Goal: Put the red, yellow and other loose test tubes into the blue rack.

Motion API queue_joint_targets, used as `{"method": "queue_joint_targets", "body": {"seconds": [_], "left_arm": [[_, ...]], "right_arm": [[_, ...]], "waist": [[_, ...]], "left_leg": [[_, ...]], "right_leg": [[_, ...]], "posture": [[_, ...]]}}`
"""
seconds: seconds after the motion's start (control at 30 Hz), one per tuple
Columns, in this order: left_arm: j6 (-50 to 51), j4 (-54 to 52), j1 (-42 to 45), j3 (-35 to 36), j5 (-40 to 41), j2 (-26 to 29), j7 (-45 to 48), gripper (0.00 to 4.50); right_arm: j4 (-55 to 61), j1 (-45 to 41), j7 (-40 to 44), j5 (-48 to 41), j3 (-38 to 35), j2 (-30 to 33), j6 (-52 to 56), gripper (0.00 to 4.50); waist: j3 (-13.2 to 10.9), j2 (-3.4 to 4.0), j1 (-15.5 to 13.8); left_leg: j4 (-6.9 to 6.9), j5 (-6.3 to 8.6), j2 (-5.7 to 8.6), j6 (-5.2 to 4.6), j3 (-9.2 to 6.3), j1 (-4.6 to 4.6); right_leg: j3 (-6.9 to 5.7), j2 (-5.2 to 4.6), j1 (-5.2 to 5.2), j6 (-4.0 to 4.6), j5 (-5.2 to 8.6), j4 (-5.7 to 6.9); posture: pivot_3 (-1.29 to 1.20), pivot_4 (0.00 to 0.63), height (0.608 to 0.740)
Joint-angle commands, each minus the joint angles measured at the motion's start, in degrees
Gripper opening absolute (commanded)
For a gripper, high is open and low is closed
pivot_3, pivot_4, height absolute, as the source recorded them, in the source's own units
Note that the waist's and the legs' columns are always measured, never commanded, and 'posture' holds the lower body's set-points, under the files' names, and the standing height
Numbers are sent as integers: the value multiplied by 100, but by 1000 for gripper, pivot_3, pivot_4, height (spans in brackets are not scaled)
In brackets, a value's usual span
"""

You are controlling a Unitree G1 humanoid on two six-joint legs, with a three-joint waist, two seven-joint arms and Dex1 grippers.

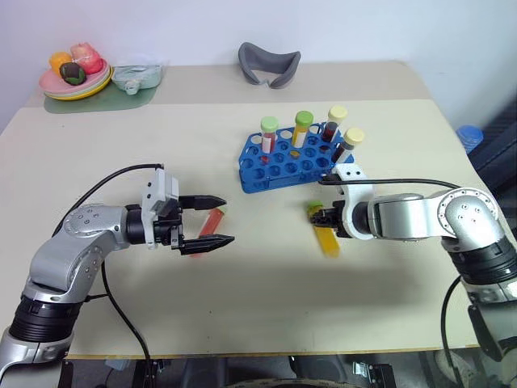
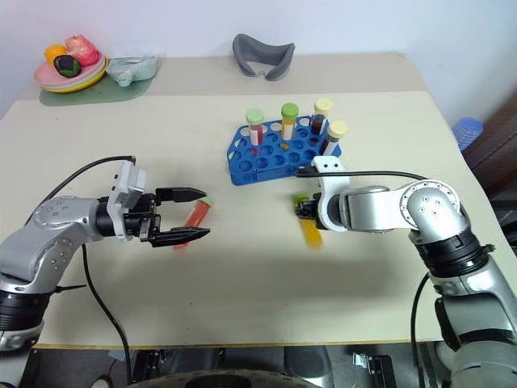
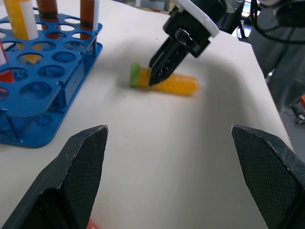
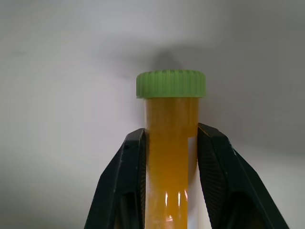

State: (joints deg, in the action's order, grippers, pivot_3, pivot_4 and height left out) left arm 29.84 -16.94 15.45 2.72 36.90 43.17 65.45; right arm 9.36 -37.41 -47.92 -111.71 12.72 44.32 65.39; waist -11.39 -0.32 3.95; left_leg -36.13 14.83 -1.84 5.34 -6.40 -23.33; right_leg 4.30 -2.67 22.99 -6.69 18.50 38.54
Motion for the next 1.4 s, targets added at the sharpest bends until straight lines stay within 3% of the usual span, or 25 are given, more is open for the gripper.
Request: {"method": "queue_joint_targets", "body": {"seconds": [0.03, 0.13, 0.2, 0.4, 0.6, 0.73, 1.03, 1.4], "left_arm": [[-27, -118, -15, 157, 89, 31, -10, 4241], [-38, -93, -11, 143, 80, -15, -46, 4241], [-38, -66, -1, 150, 81, -31, -59, 4241], [-52, -12, 42, 178, 60, -91, -171, 4241], [-52, -47, -10, 221, 72, -241, -404, 4241], [1, -128, -94, 321, 138, -283, -549, 4241], [77, -169, -90, 443, 174, -217, -673, 4241], [-24, -328, -421, 638, 201, -207, -704, 4241]], "right_arm": [[627, -89, 618, -129, -748, -235, -500, 1206], [1041, 50, 1236, -31, -1343, -542, -1127, 1206], [1296, 149, 2077, 513, -1735, -965, -1653, 1206], [1425, 396, 3261, 3162, -1782, -1009, -2445, 1206], [448, 706, 4916, 6882, -1033, -1817, -5104, 1206], [-783, 773, 5786, 8121, -866, -2393, -6564, 1206], [-2508, 464, 6746, 9051, -1119, -3260, -8317, 1206], [-3594, 175, 7157, 9221, -1560, -3693, -9026, 1206]], "waist": [[0, 0, -11], [0, 0, -31], [1, -2, -42], [1, 0, -70], [1, -1, -16], [1, 0, 10], [1, 1, 13], [1, 1, 21]], "left_leg": [[0, 0, 0, 0, 0, 0], [0, 0, 0, 0, -1, -2], [1, 0, 0, 0, -1, -2], [-1, 0, 1, 1, -3, -1], [0, -1, 0, 2, -2, 1], [-2, -5, 1, 9, -1, 2], [-1, -22, 1, 39, 0, 9], [1, -29, 1, 52, -1, 16]], "right_leg": [[0, 0, 0, 0, 0, 1], [-2, -1, -1, 0, 0, -2], [-3, -1, -1, 0, 0, -3], [-4, -1, -1, 0, 0, -2], [-3, 2, 4, 0, 0, 5], [-2, 1, 4, 0, 0, 14], [0, -1, 13, 0, 0, 44], [2, -1, 12, 1, 0, 57]], "posture": [[0, 150, 740], [0, 150, 740], [0, 150, 740], [0, 150, 740], [0, 150, 740], [0, 150, 740], [0, 150, 740], [0, 150, 740]]}}
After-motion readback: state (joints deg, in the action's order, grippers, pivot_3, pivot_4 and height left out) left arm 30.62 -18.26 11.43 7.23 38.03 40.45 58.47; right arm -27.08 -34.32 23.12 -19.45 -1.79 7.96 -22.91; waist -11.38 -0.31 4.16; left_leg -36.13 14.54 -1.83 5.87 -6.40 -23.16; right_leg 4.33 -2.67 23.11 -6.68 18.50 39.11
